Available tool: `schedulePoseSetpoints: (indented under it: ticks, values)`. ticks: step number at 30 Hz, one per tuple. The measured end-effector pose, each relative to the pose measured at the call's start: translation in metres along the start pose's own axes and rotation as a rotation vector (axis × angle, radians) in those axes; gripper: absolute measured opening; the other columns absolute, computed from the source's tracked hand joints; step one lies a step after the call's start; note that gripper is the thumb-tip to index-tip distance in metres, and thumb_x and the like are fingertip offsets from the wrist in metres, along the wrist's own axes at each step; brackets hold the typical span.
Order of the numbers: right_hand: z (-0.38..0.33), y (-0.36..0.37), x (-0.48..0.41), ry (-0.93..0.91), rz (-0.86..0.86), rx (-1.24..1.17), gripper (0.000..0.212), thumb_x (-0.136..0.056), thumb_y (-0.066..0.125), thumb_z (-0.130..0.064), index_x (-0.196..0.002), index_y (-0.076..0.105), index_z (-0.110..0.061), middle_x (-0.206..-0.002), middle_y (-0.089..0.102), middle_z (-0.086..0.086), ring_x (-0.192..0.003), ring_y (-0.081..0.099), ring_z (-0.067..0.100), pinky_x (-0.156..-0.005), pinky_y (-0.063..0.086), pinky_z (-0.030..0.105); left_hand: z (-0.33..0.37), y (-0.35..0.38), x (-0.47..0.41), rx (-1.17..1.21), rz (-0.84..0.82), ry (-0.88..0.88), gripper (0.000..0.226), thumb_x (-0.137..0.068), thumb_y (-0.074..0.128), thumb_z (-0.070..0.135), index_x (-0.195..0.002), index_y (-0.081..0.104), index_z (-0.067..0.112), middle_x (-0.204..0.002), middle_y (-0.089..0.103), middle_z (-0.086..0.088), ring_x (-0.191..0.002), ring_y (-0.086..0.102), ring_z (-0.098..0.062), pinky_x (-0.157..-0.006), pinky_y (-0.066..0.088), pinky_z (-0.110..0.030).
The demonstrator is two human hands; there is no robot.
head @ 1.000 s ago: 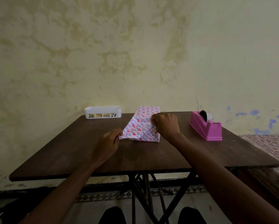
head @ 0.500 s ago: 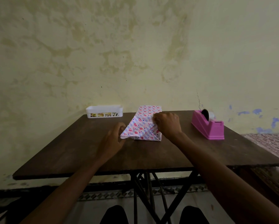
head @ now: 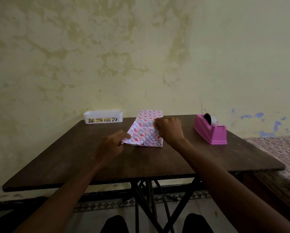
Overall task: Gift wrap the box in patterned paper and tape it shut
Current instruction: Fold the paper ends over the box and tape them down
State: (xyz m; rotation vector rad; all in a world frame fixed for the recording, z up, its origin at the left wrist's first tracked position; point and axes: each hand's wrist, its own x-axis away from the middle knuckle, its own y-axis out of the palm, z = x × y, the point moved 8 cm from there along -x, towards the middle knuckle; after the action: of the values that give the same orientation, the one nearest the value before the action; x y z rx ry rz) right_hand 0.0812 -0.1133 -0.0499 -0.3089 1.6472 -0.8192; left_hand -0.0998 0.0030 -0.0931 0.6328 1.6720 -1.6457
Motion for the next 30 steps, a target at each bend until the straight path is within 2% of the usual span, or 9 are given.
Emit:
schedulePoseSetpoints:
  ticks: [3,7,14,18,21,23,27,30]
  values:
    - [0.0,0.001,0.0,-0.009,-0.02,-0.004,0.013,-0.081,0.065,-0.01,-0.083,0.072,-0.021,-0.077,0.072,-0.001,-0.068,0.065,0.021,-0.063,0.051,0.029,0.001,0.0,0.001,-0.006,0.005,0.029,0.022,-0.079,0.068,0.0,-0.095,0.068,0.015,-0.086,0.064,0.001,-0.069,0.06,-0.012,-0.057,0.054,-0.03]
    - [0.001,0.002,0.0,-0.003,-0.025,-0.006,0.013,-0.081,0.063,-0.011,-0.079,0.069,-0.023,-0.074,0.07,-0.003,-0.065,0.063,0.019,-0.062,0.053,0.032,0.006,-0.001,0.001,-0.076,-0.017,0.094,0.02,-0.075,0.073,-0.001,-0.089,0.068,0.013,-0.082,0.063,-0.003,-0.068,0.06,-0.016,-0.057,0.055,-0.034]
    - [0.001,-0.001,0.001,0.009,-0.012,-0.034,0.014,-0.08,0.063,-0.009,-0.075,0.067,-0.022,-0.07,0.069,-0.001,-0.063,0.062,0.021,-0.057,0.046,0.027,0.007,0.002,0.003,-0.066,-0.045,0.124,0.022,-0.077,0.073,0.0,-0.091,0.072,0.017,-0.087,0.063,-0.005,-0.071,0.06,-0.017,-0.058,0.054,-0.027]
    - [0.001,-0.001,0.002,0.009,-0.016,-0.035,0.014,-0.082,0.064,-0.01,-0.077,0.068,-0.022,-0.071,0.07,-0.001,-0.064,0.063,0.02,-0.061,0.049,0.028,-0.002,0.001,0.003,-0.015,-0.067,0.111,0.021,-0.079,0.07,-0.001,-0.091,0.071,0.017,-0.086,0.059,0.001,-0.072,0.056,-0.012,-0.057,0.053,-0.029]
    - [0.0,-0.002,0.002,0.012,-0.004,-0.04,0.014,-0.084,0.062,-0.011,-0.077,0.069,-0.021,-0.071,0.07,-0.001,-0.063,0.062,0.02,-0.06,0.045,0.027,-0.001,-0.002,0.005,-0.003,-0.101,0.131,0.023,-0.079,0.069,-0.002,-0.094,0.074,0.015,-0.084,0.058,0.001,-0.07,0.054,-0.011,-0.057,0.051,-0.028]
    - [-0.001,-0.002,0.003,0.011,-0.009,-0.041,0.013,-0.085,0.063,-0.012,-0.079,0.07,-0.022,-0.072,0.07,-0.002,-0.065,0.063,0.019,-0.062,0.046,0.027,-0.002,-0.002,0.007,-0.008,-0.118,0.134,0.02,-0.083,0.065,0.005,-0.097,0.073,0.017,-0.087,0.058,0.003,-0.072,0.054,-0.009,-0.058,0.051,-0.026]
    - [0.0,-0.001,0.003,0.017,-0.006,-0.046,0.013,-0.086,0.064,-0.012,-0.079,0.07,-0.021,-0.073,0.071,-0.001,-0.065,0.063,0.018,-0.062,0.047,0.026,-0.006,-0.006,0.01,0.034,-0.122,0.102,0.023,-0.091,0.047,0.022,-0.096,0.069,0.02,-0.094,0.059,0.007,-0.08,0.056,-0.006,-0.064,0.052,-0.029]
    - [-0.001,-0.003,0.003,0.02,0.011,-0.041,0.014,-0.085,0.063,-0.011,-0.076,0.068,-0.021,-0.07,0.07,-0.001,-0.062,0.062,0.019,-0.059,0.038,0.024,-0.006,-0.016,-0.002,0.14,0.017,-0.054,0.011,-0.094,0.049,0.024,-0.092,0.06,0.025,-0.088,0.057,0.011,-0.08,0.055,-0.002,-0.067,0.052,-0.031]
